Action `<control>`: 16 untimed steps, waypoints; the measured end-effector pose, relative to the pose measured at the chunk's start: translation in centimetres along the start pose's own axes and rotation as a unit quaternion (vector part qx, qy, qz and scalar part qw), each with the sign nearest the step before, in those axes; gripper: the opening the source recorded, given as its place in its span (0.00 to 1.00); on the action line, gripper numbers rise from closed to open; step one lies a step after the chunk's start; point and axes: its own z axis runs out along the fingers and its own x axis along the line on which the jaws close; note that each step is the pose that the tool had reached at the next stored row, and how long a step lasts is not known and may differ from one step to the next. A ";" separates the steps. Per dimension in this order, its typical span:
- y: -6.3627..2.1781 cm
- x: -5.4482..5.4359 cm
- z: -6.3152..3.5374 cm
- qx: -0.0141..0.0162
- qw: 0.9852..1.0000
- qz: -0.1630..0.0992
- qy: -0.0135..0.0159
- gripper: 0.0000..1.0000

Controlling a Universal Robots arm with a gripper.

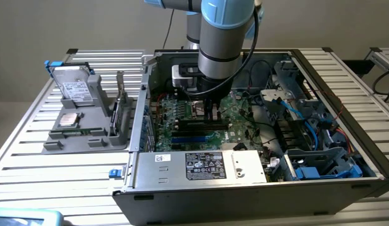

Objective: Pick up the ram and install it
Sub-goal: 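Insert the ram into the slot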

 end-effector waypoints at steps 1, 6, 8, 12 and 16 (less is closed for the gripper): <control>0.00 0.0 0.00 0.000 1.000 0.000 0.000 0.13; -0.01 0.0 0.04 0.001 1.000 0.000 0.000 0.13; 0.00 0.0 0.04 0.002 1.000 0.000 0.000 0.13; 0.06 0.0 0.06 0.004 1.000 0.000 0.000 0.13; 0.23 0.0 0.07 0.004 1.000 0.000 0.000 0.13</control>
